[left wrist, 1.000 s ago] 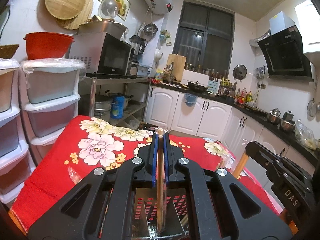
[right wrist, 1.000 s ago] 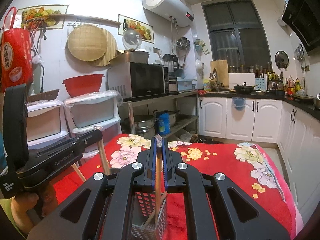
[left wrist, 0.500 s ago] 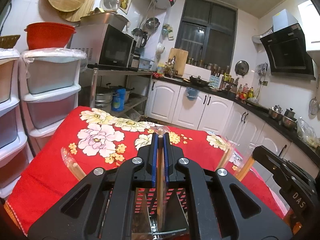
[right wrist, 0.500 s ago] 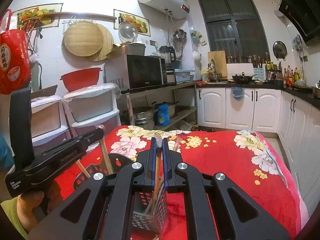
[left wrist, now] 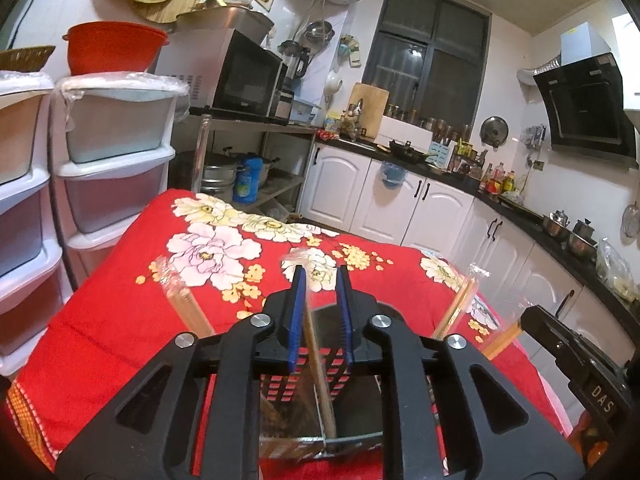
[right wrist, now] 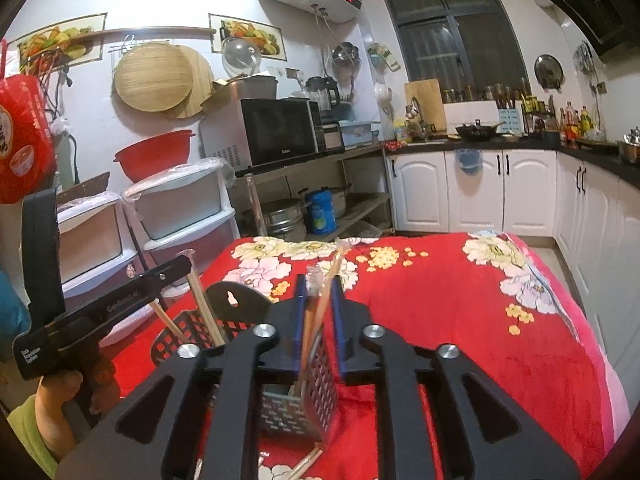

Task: Organize utensils
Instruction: 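Lower the chopsticks into the caddy and open both tools, then move both tools back over the remaining wrapped chopsticks on the cloth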

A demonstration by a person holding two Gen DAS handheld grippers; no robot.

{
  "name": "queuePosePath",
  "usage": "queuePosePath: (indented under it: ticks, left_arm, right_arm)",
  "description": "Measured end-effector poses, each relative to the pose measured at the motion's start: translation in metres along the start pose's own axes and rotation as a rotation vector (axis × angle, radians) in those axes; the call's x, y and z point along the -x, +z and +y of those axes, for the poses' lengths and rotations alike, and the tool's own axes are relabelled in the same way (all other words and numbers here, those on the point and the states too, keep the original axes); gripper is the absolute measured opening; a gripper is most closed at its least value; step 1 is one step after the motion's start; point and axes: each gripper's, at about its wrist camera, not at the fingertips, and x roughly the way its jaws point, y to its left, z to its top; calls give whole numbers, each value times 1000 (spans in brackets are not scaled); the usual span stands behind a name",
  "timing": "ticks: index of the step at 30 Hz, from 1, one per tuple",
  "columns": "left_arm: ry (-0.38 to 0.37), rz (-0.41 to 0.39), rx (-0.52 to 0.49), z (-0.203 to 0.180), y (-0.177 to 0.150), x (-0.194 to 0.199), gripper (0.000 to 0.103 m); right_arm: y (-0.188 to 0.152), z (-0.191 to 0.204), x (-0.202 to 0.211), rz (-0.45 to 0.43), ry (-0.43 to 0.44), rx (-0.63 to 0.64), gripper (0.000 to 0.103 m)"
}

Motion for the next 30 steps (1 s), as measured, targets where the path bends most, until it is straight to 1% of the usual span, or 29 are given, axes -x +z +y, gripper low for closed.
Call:
queuePosePath:
  ticks: [2, 4, 5, 7, 9, 12, 14, 16, 19, 21, 24, 26, 29, 30]
  left_arm:
    - [0, 7, 6, 1, -1, 1, 18]
    - [0, 12, 9, 2, -2, 2, 20]
    - [0, 15, 10, 3, -3, 3, 23]
    - [3, 22, 12, 4, -4, 4, 29]
    - [1, 28, 17, 5, -6, 5, 32]
    - [4, 40, 33, 9, -8, 7, 41]
    - [-6, 47, 51, 12, -10, 10, 52]
    - [-15, 54, 66, 15, -10, 14, 56]
    - [-9, 45, 63, 16, -12, 21, 62]
    - [7, 32, 57, 16, -13, 26, 68]
    - [19, 21, 51, 18, -15, 33, 74]
    - [17, 25, 58, 20, -17, 37, 81]
    - [17, 28, 64, 23, -21, 42, 85]
    - [17, 32, 67, 24, -22, 43, 86]
  right_arm:
    - [-3, -1, 1, 7, 2, -8, 17]
    - [-5, -2, 3, 12, -1, -15, 22]
    - [-6, -2, 4, 15, -3, -18, 24]
    - [-8, -4, 5, 22, -4, -24, 25]
    - [-9, -4, 7, 25, -5, -29, 29]
    - [-12, -5, 8, 36, -9, -33, 34]
    - [-14, -6, 9, 46, -12, -37, 37]
    - [-16, -7, 10, 53, -14, -40, 38]
    - [-18, -9, 12, 61, -20, -45, 40]
    - [-20, -9, 14, 66, -23, -48, 44]
    - [-22, -10, 16, 70, -29, -47, 47]
    - [-24, -10, 18, 75, -32, -46, 48]
    - [-27, -11, 21, 84, -35, -47, 50]
    - [-29, -11, 22, 88, -36, -46, 50]
